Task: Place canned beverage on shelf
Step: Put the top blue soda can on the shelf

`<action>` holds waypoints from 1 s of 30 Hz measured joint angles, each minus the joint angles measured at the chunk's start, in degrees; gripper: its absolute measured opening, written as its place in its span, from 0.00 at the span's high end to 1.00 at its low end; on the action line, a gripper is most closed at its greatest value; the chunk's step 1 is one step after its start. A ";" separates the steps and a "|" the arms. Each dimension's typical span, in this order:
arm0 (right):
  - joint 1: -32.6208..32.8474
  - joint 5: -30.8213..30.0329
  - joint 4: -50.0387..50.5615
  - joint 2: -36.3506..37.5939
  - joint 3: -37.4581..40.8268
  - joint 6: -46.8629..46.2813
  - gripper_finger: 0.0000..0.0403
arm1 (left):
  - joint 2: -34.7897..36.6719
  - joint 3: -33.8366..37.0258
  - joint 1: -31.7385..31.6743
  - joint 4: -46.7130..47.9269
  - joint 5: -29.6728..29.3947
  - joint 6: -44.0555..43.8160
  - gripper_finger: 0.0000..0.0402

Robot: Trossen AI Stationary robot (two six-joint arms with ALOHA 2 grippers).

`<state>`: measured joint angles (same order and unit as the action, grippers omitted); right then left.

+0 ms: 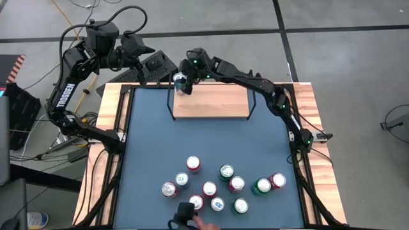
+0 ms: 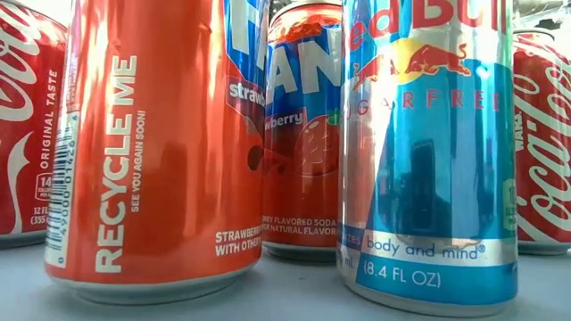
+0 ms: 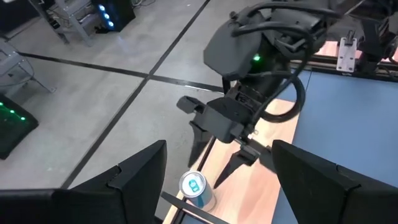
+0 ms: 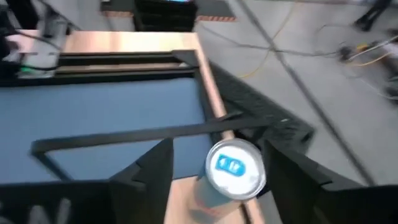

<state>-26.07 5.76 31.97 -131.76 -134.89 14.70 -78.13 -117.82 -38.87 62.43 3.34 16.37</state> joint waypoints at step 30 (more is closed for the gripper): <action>0.46 1.97 3.66 -0.70 1.53 3.69 1.00 | 0.00 0.00 0.00 0.07 -2.28 0.08 0.31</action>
<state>-25.62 7.73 35.64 -132.46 -133.36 18.39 -78.13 -117.82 -38.87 62.50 1.06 16.45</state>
